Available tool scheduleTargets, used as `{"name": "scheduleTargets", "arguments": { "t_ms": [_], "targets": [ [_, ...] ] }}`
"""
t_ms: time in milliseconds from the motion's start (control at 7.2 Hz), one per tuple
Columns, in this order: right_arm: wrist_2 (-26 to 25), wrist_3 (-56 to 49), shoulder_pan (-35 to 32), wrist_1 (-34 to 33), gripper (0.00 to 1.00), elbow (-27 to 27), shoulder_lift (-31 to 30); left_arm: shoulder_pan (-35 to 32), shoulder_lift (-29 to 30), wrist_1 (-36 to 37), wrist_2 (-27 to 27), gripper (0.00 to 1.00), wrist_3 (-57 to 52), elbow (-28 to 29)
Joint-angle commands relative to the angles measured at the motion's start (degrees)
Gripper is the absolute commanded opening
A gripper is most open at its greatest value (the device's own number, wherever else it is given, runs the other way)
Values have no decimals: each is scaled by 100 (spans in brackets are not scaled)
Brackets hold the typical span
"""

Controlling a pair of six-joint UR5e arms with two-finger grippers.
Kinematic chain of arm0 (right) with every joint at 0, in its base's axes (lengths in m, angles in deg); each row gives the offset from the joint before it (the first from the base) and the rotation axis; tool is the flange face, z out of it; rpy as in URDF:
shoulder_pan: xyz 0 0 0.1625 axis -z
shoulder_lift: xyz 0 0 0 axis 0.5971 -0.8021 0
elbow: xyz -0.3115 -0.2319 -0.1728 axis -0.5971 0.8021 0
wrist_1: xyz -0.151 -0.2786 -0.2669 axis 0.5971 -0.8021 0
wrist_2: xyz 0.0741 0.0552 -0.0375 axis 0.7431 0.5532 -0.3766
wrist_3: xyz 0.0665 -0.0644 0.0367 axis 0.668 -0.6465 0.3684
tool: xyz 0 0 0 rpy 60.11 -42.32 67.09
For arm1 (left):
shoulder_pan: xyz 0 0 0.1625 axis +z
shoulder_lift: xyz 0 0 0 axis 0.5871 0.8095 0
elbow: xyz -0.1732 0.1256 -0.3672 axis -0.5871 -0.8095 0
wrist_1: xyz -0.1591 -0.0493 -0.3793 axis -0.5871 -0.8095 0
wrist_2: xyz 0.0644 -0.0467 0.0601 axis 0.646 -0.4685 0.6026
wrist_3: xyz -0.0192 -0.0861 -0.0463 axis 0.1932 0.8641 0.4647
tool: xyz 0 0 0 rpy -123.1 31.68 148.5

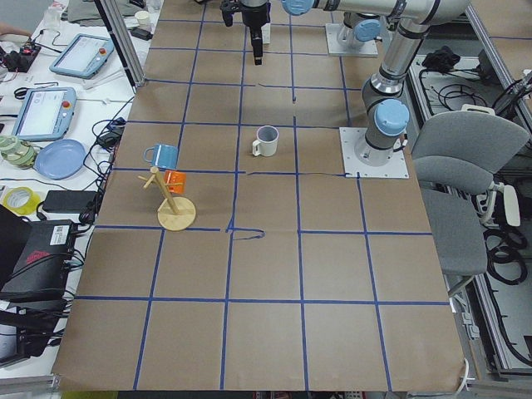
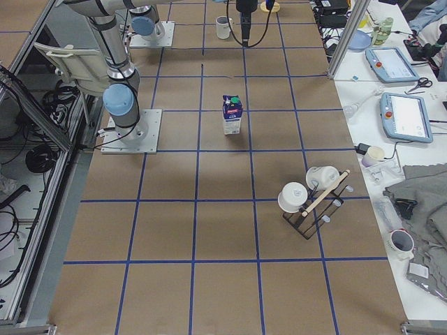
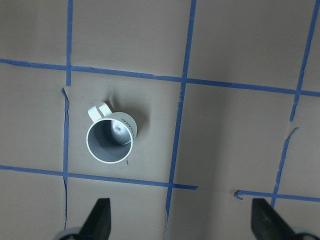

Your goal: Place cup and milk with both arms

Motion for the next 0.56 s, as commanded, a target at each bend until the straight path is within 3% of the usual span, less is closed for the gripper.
{"name": "scheduleTargets", "arguments": {
  "t_ms": [0,417],
  "targets": [
    [-1,0,0,0,100,0,0,-2,-30,-26,0,100,1,-21],
    [-10,0,0,0,100,0,0,-2,-4,-26,-35,100,10,-22]
  ]
}}
